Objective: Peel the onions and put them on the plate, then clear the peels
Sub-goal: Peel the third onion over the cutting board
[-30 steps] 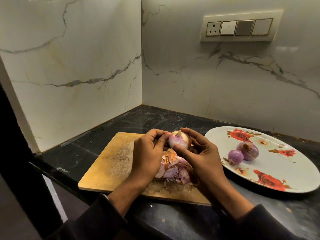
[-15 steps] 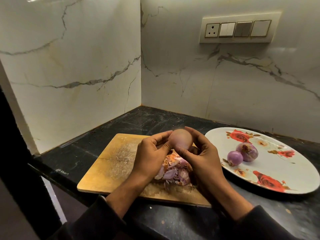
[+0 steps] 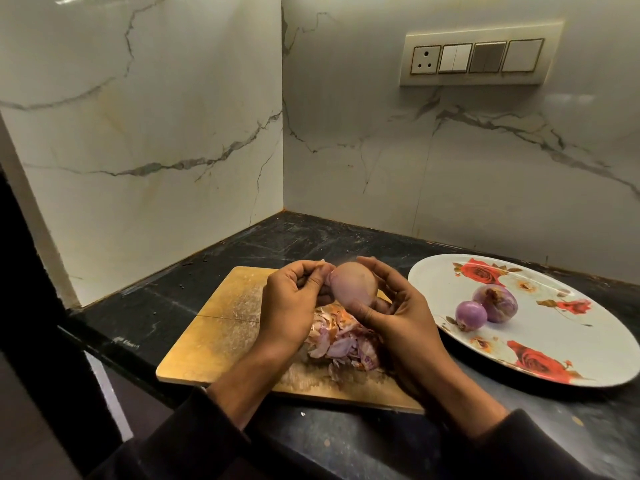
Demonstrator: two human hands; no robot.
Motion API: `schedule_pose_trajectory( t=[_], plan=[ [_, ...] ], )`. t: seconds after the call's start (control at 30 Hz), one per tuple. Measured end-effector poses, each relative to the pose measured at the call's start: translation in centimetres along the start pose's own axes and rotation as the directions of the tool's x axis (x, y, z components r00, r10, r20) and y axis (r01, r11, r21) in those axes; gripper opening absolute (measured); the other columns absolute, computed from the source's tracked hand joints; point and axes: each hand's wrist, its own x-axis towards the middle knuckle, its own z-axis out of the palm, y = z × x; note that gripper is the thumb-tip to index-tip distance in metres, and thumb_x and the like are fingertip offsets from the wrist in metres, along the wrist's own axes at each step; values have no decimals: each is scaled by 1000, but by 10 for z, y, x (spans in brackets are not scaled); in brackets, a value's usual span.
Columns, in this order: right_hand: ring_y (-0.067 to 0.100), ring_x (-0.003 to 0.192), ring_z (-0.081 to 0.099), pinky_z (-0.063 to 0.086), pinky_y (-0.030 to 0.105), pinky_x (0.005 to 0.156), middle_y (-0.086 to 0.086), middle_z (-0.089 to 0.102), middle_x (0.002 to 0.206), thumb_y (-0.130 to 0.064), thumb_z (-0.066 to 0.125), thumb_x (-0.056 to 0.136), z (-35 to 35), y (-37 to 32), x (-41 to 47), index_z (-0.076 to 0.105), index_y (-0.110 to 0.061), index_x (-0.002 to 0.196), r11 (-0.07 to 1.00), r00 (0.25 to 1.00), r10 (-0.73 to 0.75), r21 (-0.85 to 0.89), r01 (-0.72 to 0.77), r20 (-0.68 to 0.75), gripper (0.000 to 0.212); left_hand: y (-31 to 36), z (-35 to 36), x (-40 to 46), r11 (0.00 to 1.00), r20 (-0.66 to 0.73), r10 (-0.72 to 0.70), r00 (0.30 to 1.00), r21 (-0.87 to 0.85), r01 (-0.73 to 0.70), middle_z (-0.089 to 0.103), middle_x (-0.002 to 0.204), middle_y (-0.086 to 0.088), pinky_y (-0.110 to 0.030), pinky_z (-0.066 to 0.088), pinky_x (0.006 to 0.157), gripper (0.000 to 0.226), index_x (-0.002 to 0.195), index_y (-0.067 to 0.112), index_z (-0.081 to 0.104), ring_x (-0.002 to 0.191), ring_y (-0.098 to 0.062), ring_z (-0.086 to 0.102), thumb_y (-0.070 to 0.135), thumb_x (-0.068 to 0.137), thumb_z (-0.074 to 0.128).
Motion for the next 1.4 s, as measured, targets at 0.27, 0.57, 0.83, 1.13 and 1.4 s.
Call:
schedule_pose_trajectory(
  t=[0.27,0.57,0.83,1.13,1.4],
  plan=[
    [31,110,71,62,40,82,10,72,123,11,62,87,2,-4,2,62,-19,134,958,991,118,254,-131,64,56,-4,0,0,991,26,35,999,131,-38,72,86,10,-21,54,67,25,94,27,69,77,-1,67,17,105,48],
    [18,102,74,61,28,72,4,67,128,6,62,92,-7,-7,6,62,-25,135,988,989,118,108,-108,-90,53,-1,2,-4,942,37,132,991,306,-137,70,97,6,-21,56,78,22,95,25,70,88,-3,67,29,104,50],
    [16,105,71,59,24,73,1,63,132,0,70,89,-12,-8,6,56,-28,141,982,995,75,-166,-86,-72,61,6,4,-10,914,176,223,959,305,-269,69,106,19,-11,53,82,29,121,20,72,102,12,64,22,91,70],
    [14,108,70,58,22,73,-3,69,124,-19,69,92,-24,-10,7,63,-31,129,947,999,4,-320,-19,-48,40,4,3,-12,861,185,285,940,381,-336,76,101,6,-16,58,77,23,113,17,75,91,5,69,22,91,71],
    [21,110,71,62,43,88,2,68,129,-16,72,90,-25,-4,8,62,-36,125,950,999,-40,-310,29,-32,42,4,3,-13,824,160,351,923,417,-385,77,94,7,-16,58,73,19,109,18,76,85,6,69,20,90,74]
  ],
)
